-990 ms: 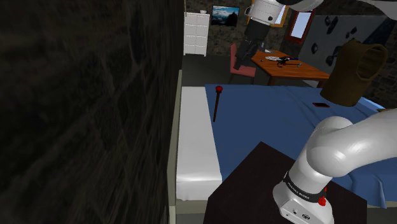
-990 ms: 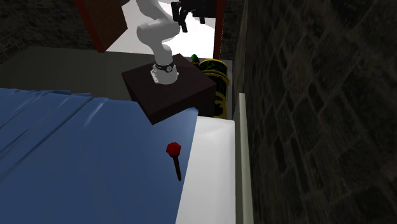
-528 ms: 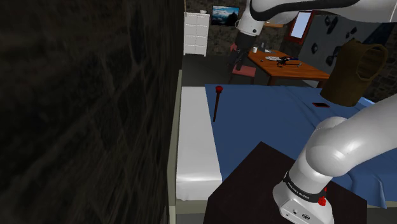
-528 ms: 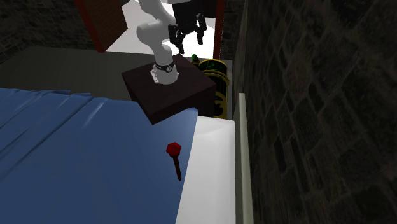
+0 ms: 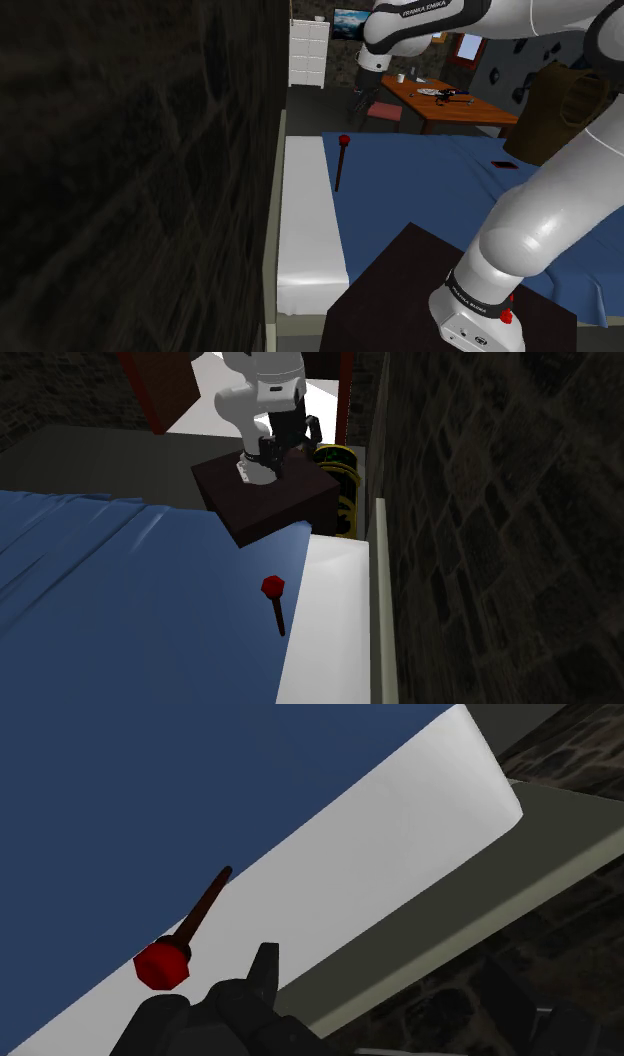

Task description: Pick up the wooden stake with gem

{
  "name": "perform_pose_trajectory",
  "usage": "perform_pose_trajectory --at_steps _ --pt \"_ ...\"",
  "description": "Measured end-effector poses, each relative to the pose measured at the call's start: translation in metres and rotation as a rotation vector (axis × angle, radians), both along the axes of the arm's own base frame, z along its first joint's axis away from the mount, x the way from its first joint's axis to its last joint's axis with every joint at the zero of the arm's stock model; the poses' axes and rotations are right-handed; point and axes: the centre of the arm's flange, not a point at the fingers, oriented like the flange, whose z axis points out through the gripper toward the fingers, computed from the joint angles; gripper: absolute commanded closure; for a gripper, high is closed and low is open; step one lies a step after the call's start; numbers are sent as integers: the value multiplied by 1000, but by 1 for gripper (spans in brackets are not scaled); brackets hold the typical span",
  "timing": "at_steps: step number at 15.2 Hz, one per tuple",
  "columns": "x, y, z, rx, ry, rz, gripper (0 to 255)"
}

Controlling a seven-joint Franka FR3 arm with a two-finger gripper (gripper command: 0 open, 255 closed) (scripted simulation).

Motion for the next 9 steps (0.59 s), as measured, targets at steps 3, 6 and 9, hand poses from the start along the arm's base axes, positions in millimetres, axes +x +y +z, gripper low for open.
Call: perform_pose_trajectory --at_steps 3,6,9 --pt "25 -27 -20 -9 17 -9 0" --pt "51 -48 -39 -17 33 -18 0" --pt "76 -70 -62 -25 49 -26 0"
